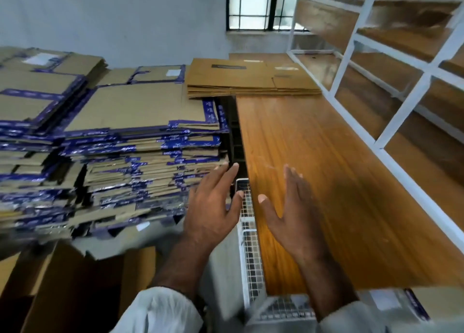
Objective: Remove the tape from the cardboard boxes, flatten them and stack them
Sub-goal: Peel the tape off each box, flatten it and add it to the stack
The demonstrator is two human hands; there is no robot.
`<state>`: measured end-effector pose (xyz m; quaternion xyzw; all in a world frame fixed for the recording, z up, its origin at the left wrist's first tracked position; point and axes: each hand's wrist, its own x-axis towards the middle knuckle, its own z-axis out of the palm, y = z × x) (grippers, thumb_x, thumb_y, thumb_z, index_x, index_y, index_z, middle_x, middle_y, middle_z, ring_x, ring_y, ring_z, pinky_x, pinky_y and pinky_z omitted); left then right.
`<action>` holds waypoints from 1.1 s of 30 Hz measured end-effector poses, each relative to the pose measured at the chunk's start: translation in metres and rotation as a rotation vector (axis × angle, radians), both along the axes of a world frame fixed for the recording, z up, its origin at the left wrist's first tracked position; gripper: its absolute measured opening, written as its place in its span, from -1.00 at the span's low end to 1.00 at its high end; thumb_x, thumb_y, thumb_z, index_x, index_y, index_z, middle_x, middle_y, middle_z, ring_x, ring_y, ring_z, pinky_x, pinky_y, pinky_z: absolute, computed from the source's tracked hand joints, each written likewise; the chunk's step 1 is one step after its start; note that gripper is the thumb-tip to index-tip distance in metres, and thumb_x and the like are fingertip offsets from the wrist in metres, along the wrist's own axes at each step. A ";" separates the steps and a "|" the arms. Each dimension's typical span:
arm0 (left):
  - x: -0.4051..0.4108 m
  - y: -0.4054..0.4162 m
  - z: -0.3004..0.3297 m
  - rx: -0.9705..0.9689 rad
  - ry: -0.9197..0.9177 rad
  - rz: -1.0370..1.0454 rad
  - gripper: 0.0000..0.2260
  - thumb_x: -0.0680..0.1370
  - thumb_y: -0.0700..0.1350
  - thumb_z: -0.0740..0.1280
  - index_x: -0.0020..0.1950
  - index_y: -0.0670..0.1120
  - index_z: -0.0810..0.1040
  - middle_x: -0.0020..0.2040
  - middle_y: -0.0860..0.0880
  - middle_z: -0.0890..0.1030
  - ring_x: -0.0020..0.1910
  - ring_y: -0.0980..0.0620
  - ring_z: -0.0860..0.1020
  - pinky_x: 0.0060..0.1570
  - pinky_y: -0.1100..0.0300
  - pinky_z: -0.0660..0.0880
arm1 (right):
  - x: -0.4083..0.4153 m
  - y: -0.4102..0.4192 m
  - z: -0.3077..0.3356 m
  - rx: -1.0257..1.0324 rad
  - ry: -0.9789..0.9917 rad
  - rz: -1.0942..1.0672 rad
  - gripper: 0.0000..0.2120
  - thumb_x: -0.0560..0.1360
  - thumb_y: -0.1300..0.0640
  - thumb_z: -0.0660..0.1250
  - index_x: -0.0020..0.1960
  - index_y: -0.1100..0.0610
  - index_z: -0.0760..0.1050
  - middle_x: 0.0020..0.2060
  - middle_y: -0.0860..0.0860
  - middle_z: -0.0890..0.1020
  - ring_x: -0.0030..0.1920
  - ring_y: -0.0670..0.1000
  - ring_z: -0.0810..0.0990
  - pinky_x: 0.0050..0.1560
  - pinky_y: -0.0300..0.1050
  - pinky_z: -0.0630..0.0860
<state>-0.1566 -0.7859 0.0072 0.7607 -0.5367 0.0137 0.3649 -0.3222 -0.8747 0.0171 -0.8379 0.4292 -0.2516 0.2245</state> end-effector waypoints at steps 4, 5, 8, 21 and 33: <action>-0.020 0.062 -0.010 0.049 0.025 0.064 -0.46 0.61 0.16 0.19 0.56 -0.01 0.40 0.51 -0.04 0.44 0.48 -0.07 0.41 0.33 -0.26 0.43 | -0.012 0.048 -0.017 0.061 0.043 0.079 -0.18 0.60 -0.29 0.18 0.69 0.07 -0.03 0.66 0.05 0.11 0.65 0.06 0.00 0.60 0.12 0.11; -0.023 0.078 -0.010 0.064 0.029 0.094 -0.45 0.61 0.17 0.19 0.56 -0.01 0.39 0.52 -0.03 0.44 0.48 -0.07 0.41 0.34 -0.26 0.43 | -0.012 0.060 -0.019 0.068 0.048 0.104 -0.18 0.60 -0.29 0.18 0.69 0.06 -0.03 0.66 0.04 0.11 0.65 0.06 0.01 0.59 0.11 0.11; -0.023 0.123 -0.008 0.130 0.026 0.177 -0.44 0.60 0.19 0.18 0.57 0.01 0.39 0.52 -0.04 0.43 0.48 -0.08 0.39 0.35 -0.25 0.42 | -0.005 0.090 -0.020 0.084 0.059 0.168 -0.20 0.61 -0.25 0.24 0.68 0.05 0.00 0.65 0.03 0.13 0.65 0.07 0.05 0.57 0.07 0.13; 0.057 0.360 -0.043 0.250 0.112 0.539 -0.44 0.55 0.20 0.18 0.53 0.05 0.38 0.48 0.00 0.46 0.40 -0.07 0.47 0.25 -0.18 0.51 | 0.120 0.295 -0.054 0.116 0.133 0.584 -0.24 0.59 -0.18 0.31 0.65 0.12 0.13 0.59 0.12 0.28 0.58 0.15 0.24 0.42 0.19 0.32; 0.175 0.636 -0.163 0.554 0.388 0.725 -0.41 0.52 0.22 0.15 0.50 0.02 0.43 0.44 -0.04 0.50 0.37 -0.16 0.48 0.24 -0.18 0.50 | 0.242 0.547 -0.190 0.525 0.427 0.622 -0.46 0.68 0.11 0.23 0.62 0.08 0.20 0.52 0.11 0.41 0.46 0.14 0.43 0.36 0.01 0.43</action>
